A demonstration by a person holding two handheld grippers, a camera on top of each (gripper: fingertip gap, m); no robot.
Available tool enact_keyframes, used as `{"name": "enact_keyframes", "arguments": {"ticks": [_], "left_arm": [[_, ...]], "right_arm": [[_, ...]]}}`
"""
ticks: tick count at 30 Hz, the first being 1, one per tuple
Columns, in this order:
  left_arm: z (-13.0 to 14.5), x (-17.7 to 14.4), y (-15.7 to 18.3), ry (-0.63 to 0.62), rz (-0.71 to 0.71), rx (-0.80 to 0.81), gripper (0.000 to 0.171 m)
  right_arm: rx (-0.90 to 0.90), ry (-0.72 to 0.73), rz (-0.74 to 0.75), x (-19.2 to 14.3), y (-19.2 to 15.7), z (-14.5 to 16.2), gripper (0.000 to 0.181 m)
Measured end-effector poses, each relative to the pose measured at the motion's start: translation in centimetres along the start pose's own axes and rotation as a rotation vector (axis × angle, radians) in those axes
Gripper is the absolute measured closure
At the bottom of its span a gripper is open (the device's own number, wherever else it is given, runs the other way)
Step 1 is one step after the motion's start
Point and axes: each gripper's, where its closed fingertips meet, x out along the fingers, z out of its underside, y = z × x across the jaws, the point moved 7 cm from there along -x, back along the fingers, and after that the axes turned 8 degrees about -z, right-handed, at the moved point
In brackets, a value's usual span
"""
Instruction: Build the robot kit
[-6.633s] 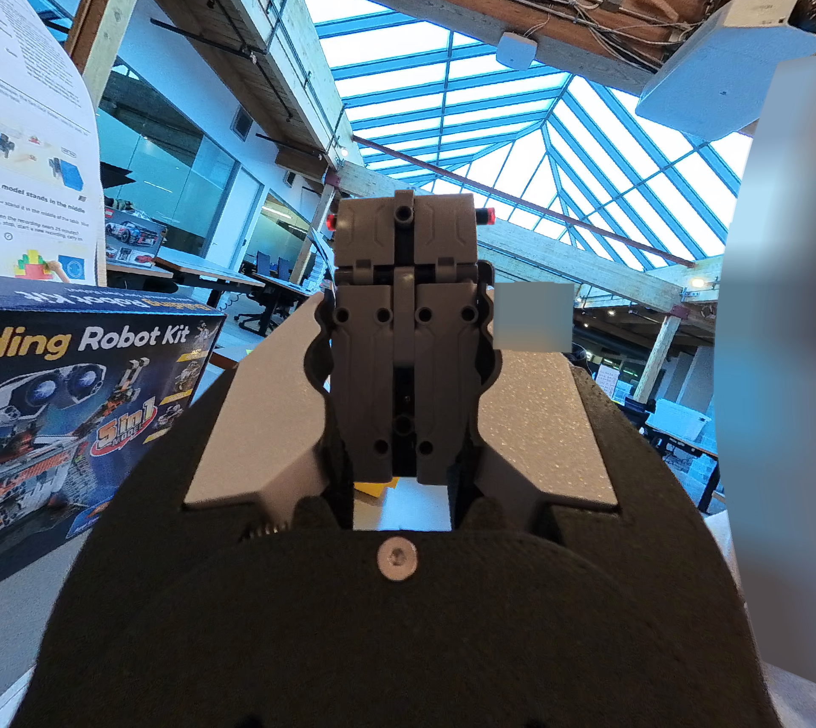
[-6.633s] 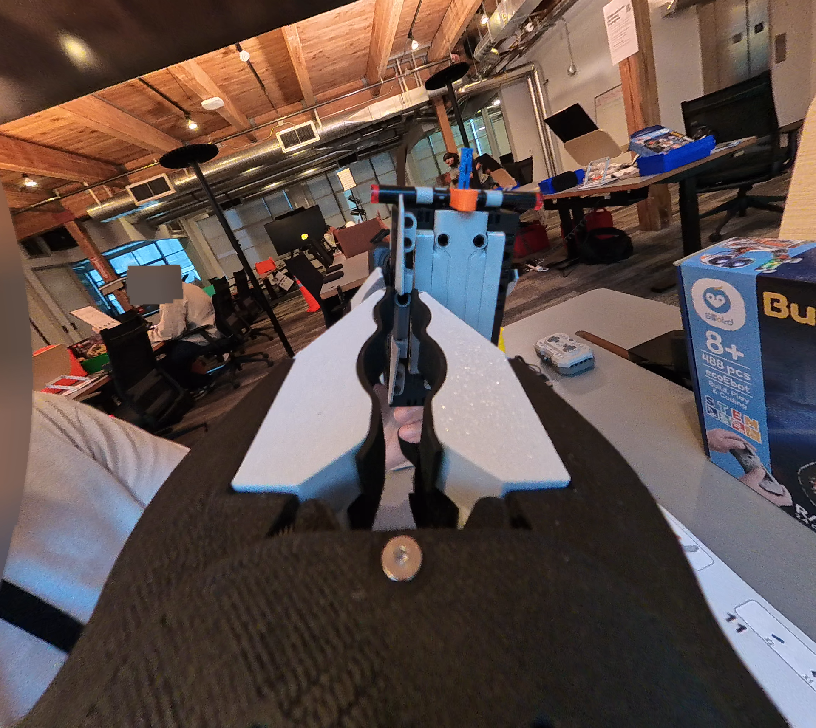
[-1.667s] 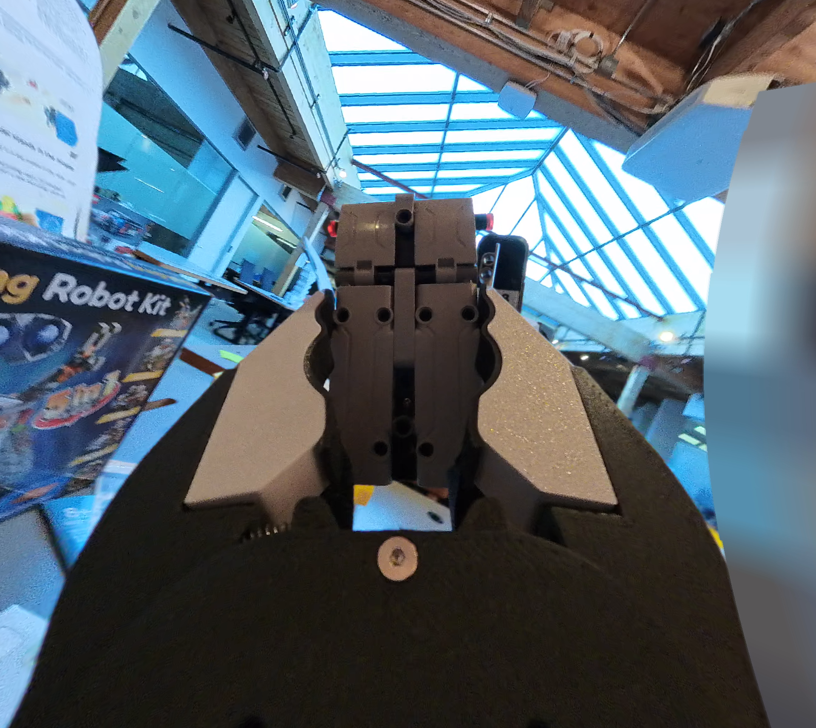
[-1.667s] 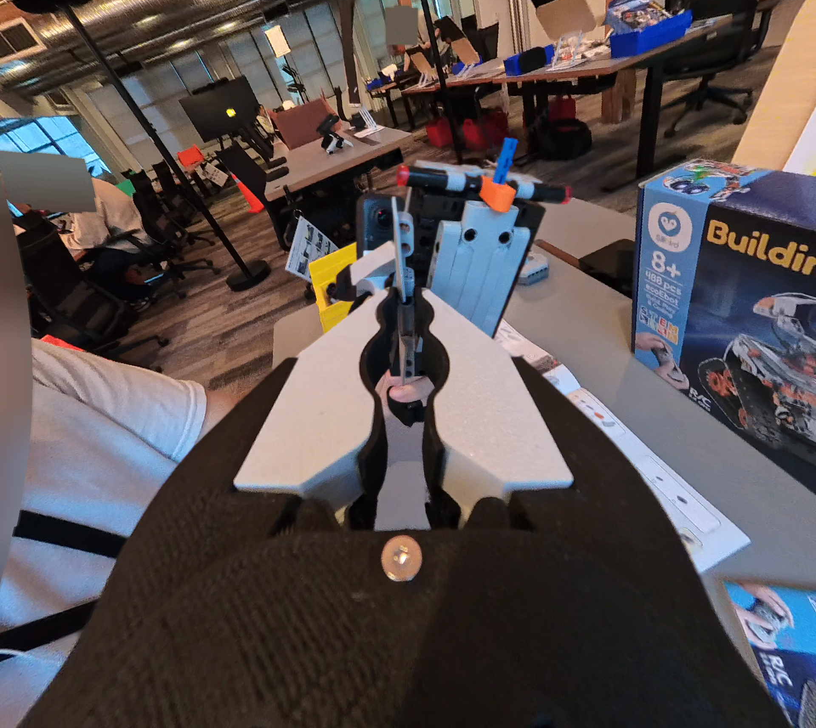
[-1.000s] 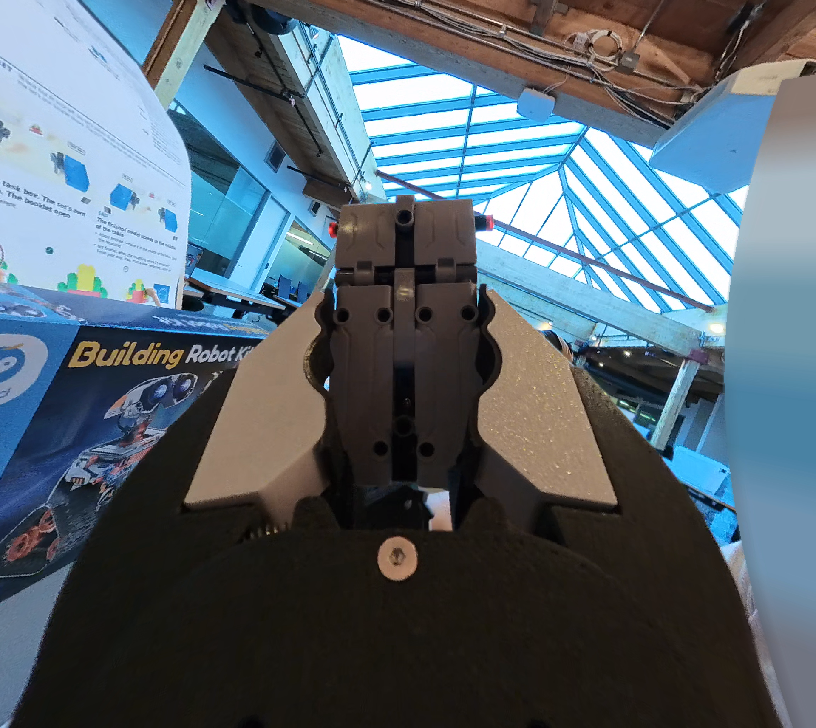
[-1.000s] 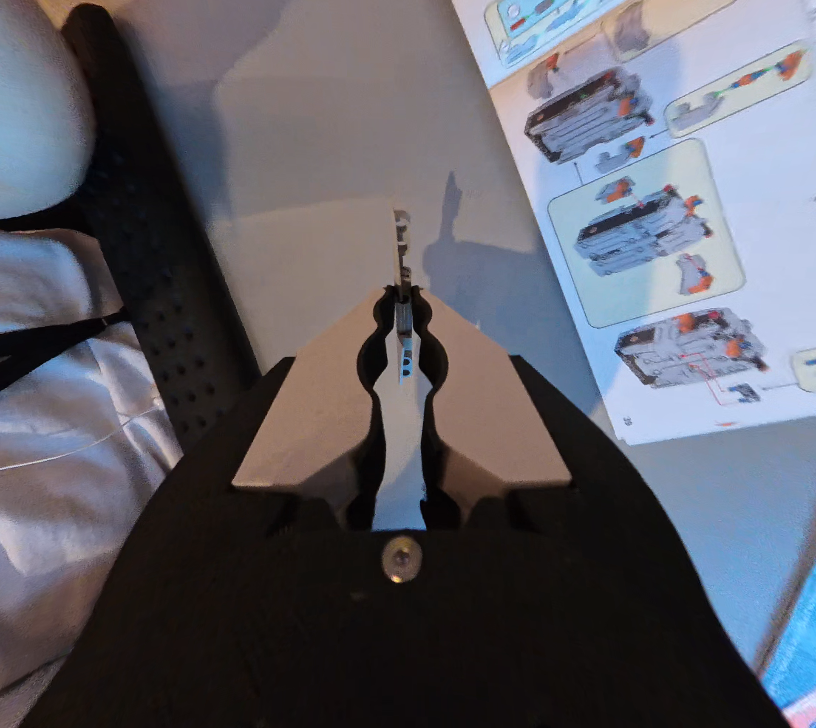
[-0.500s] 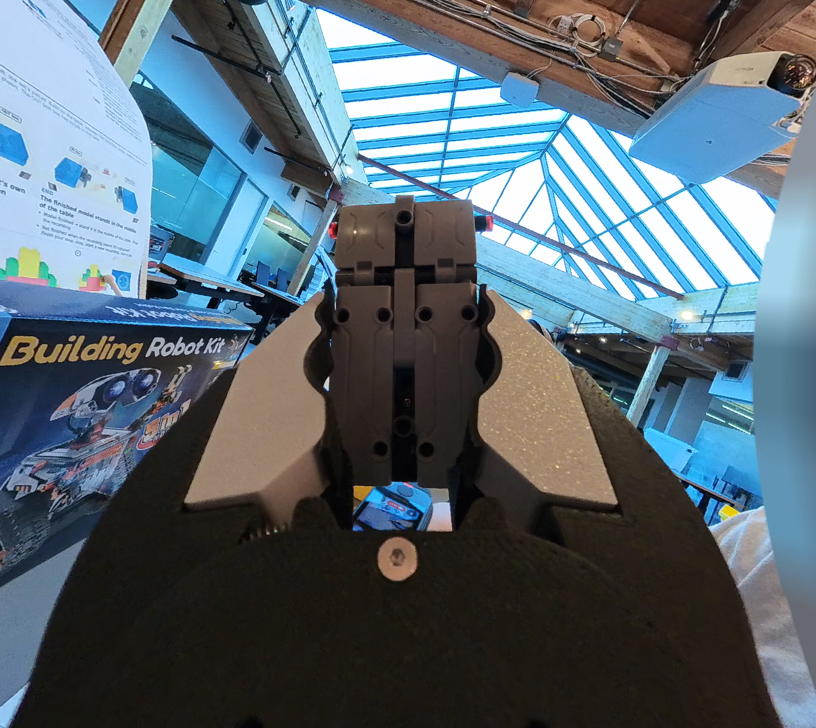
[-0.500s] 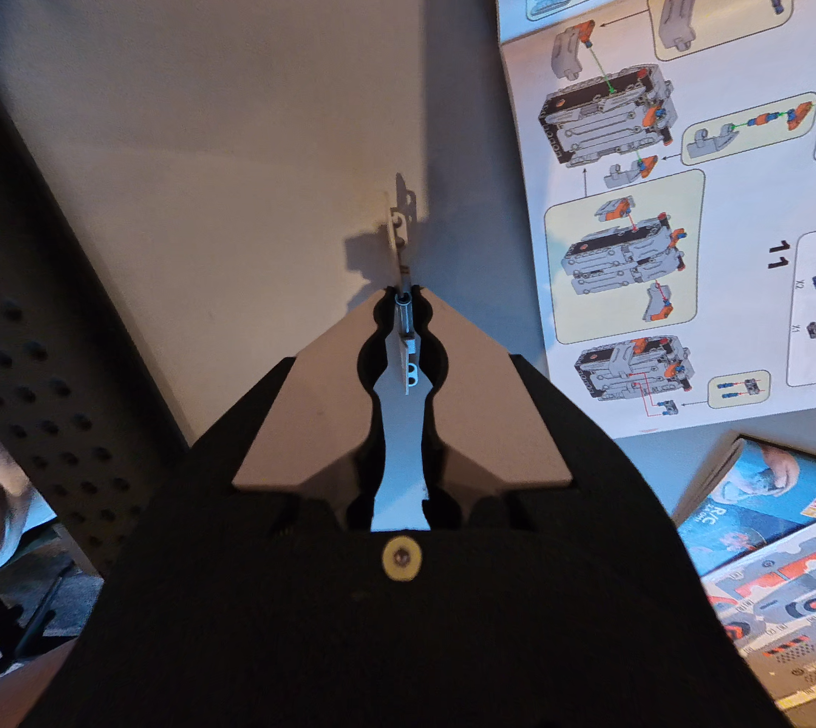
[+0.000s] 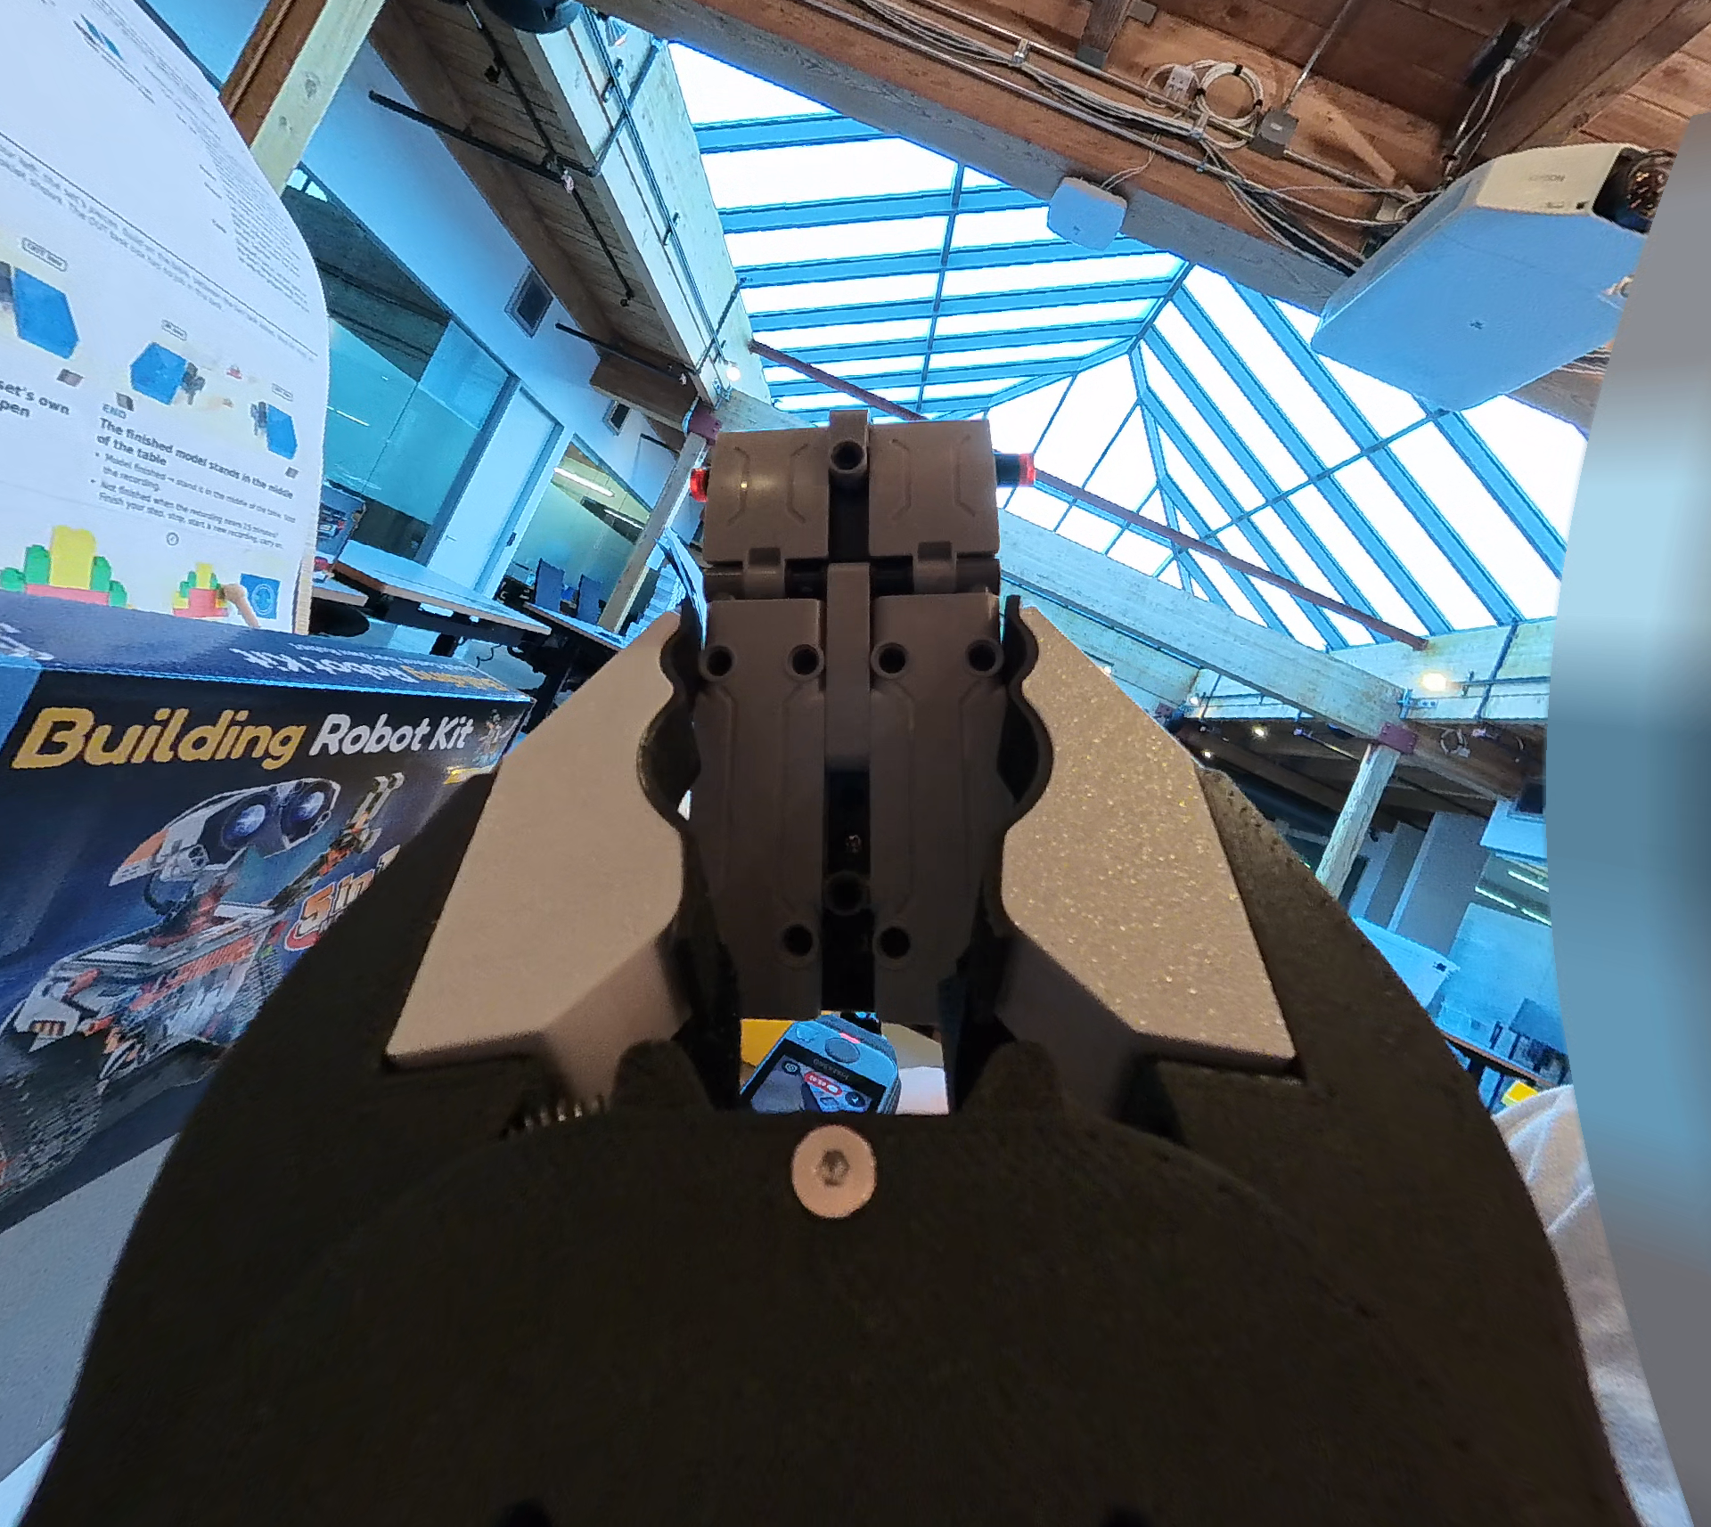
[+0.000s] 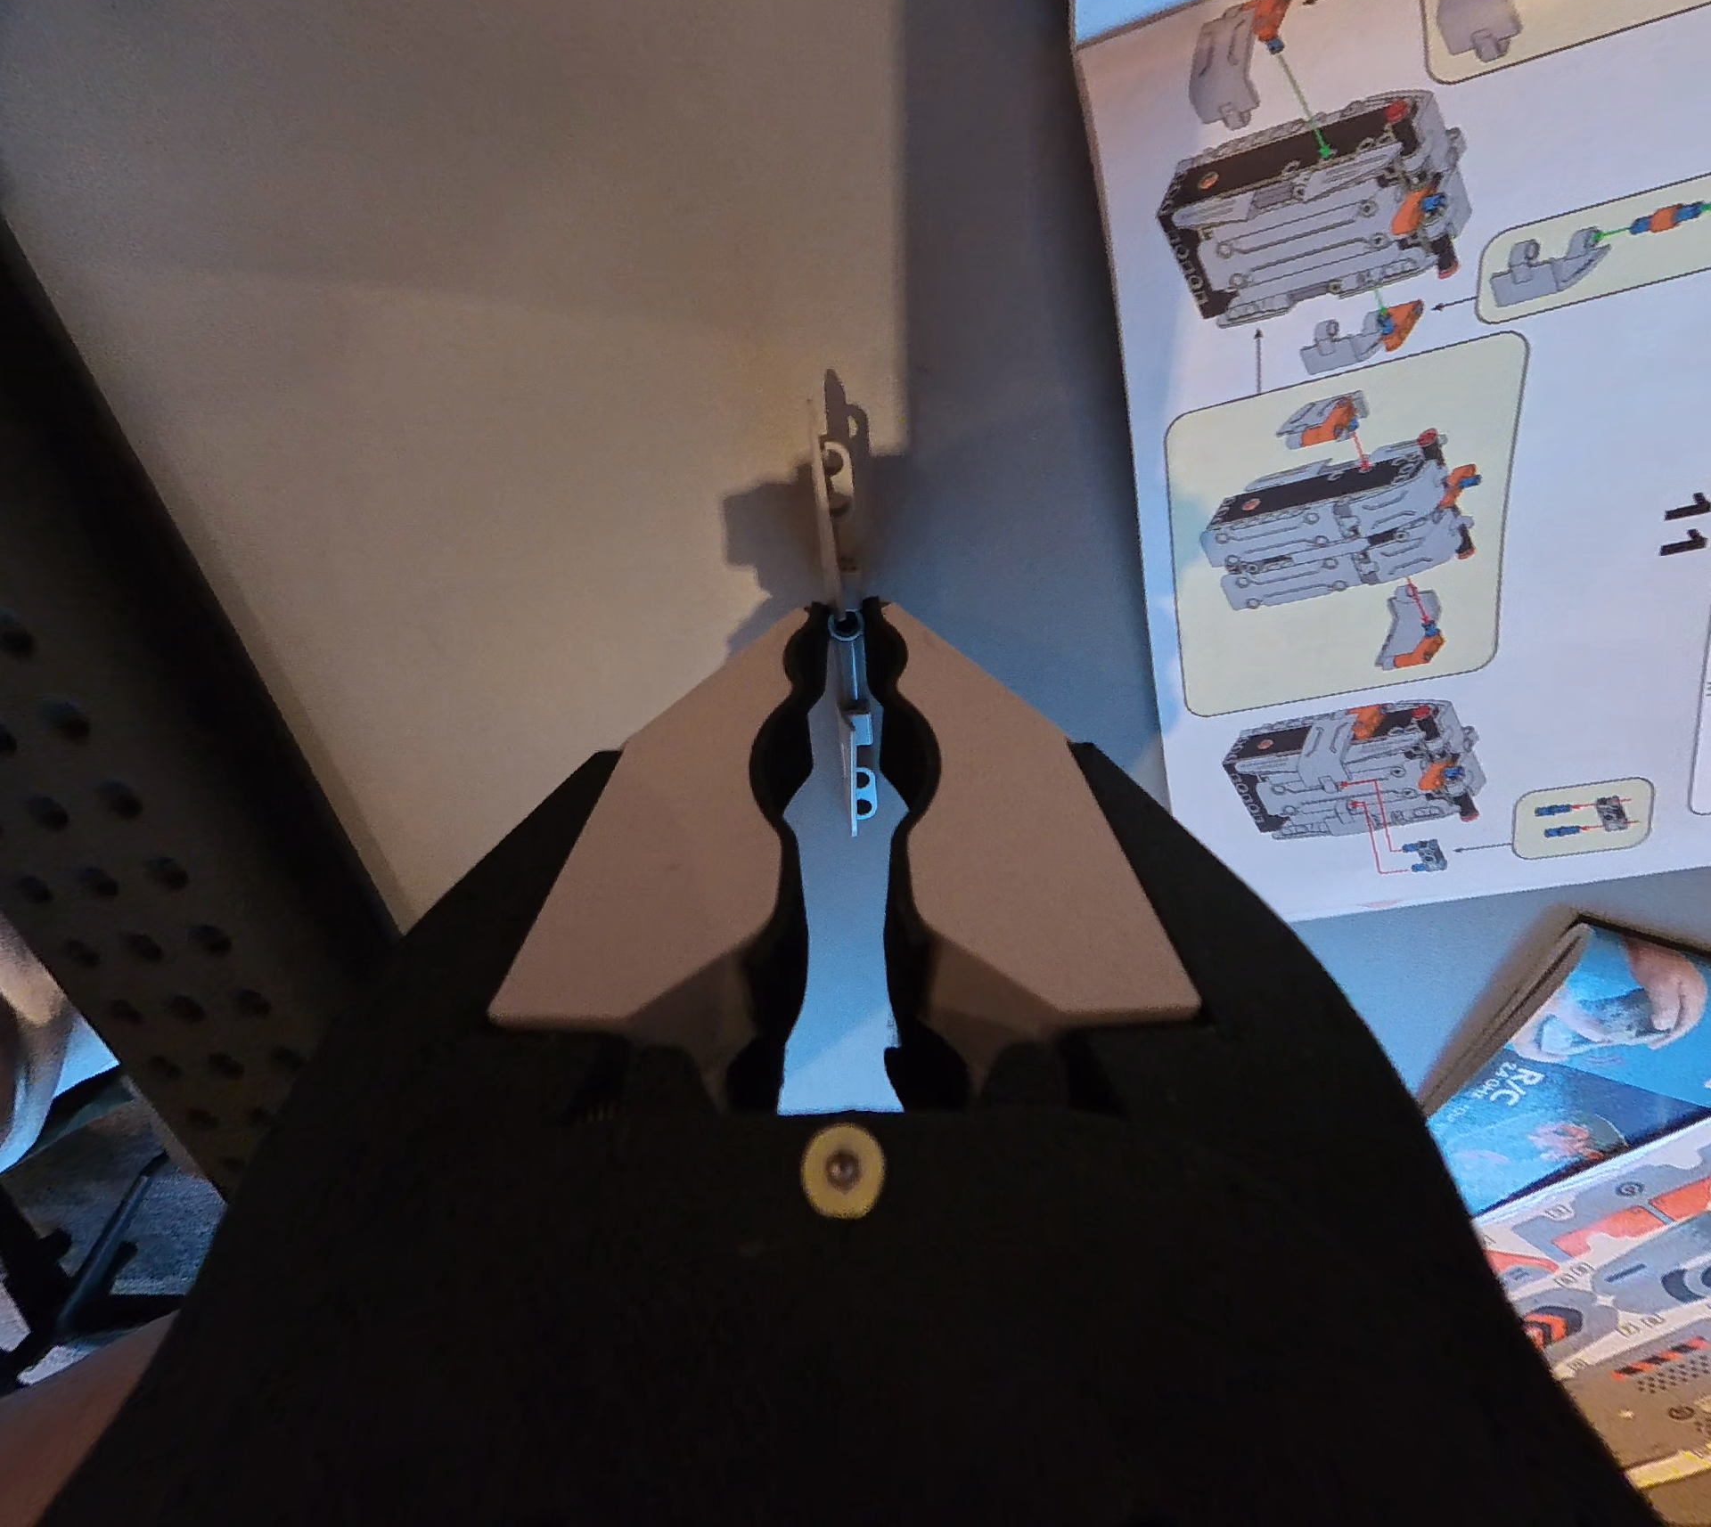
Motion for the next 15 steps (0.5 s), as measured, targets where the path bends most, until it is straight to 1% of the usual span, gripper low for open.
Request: {"name": "enact_keyframes", "arguments": {"ticks": [15], "left_arm": [[-0.07,0.03,0.26,0.002,0.006,0.003,0.108]], "right_arm": [[-0.015,-0.001,-0.009,-0.08,-0.24,0.04,0.173]]}}
